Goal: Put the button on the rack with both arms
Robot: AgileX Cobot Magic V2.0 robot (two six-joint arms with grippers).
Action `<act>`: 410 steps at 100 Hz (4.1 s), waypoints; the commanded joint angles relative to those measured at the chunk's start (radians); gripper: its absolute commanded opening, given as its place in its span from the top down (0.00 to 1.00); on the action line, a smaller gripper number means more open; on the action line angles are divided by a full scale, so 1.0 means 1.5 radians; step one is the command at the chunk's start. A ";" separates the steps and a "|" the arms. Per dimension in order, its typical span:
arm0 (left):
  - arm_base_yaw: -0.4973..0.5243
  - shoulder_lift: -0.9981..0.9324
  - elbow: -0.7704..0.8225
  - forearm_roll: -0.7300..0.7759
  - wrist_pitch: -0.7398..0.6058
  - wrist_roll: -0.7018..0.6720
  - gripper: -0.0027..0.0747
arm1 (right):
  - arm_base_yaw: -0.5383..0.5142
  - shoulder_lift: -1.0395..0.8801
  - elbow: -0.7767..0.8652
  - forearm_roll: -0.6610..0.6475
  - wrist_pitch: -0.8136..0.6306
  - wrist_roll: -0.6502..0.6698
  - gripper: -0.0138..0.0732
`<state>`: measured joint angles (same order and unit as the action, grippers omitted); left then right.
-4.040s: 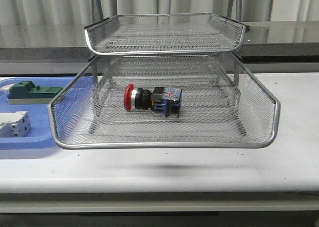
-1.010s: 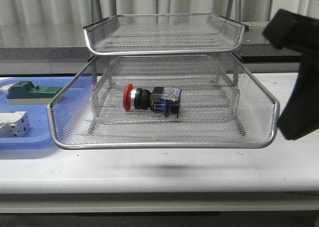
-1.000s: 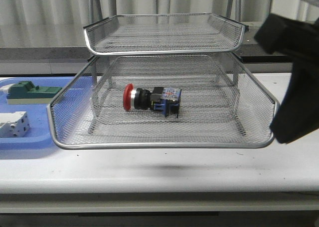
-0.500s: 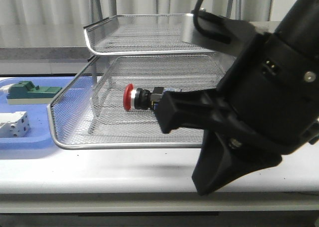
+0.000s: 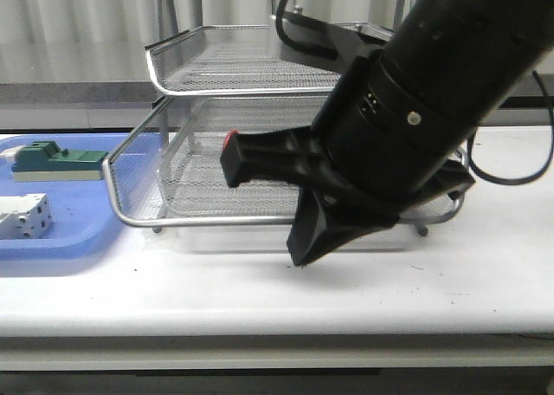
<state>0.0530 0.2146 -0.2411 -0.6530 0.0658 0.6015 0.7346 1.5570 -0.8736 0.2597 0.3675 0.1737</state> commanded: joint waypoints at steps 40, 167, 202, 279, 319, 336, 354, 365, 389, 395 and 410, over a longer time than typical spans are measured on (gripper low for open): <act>0.002 0.006 -0.018 -0.006 -0.044 -0.007 0.99 | -0.125 0.096 -0.191 -0.103 -0.041 -0.007 0.96; 0.002 0.006 -0.018 -0.006 -0.044 -0.007 0.99 | -0.310 -0.492 0.089 -0.249 0.064 -0.007 0.96; 0.002 0.006 -0.018 -0.006 -0.044 -0.007 0.99 | -0.329 -0.709 0.209 -0.252 0.064 -0.007 0.96; 0.002 0.006 -0.018 -0.006 -0.044 -0.007 0.99 | -0.329 -0.765 0.218 -0.253 0.074 -0.007 0.97; 0.002 0.006 -0.018 -0.006 -0.044 -0.007 0.99 | -0.349 -0.831 0.352 -0.289 -0.114 -0.013 0.97; 0.002 0.006 -0.018 -0.006 -0.044 -0.007 0.99 | -0.396 -0.896 0.430 -0.267 -0.159 -0.026 0.97; 0.002 0.006 -0.018 -0.006 -0.044 -0.007 0.99 | -0.437 -0.964 0.494 -0.190 -0.189 -0.128 0.97; 0.002 0.006 -0.018 -0.006 -0.044 -0.007 0.99 | -0.440 -1.000 0.525 -0.192 -0.204 -0.137 0.97; 0.002 0.006 -0.018 -0.006 -0.044 -0.007 0.99 | -0.440 -1.057 0.589 -0.193 -0.234 -0.137 0.97; 0.002 0.006 -0.018 -0.006 -0.044 -0.007 0.99 | -0.440 -1.057 0.601 -0.193 -0.241 -0.136 0.97; 0.002 0.006 -0.018 -0.006 -0.044 -0.007 0.99 | -0.440 -1.057 0.601 -0.194 -0.235 -0.136 0.97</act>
<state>0.0530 0.2146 -0.2411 -0.6530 0.0654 0.6000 0.0801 -0.0107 0.0255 -0.0310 0.1075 -0.0195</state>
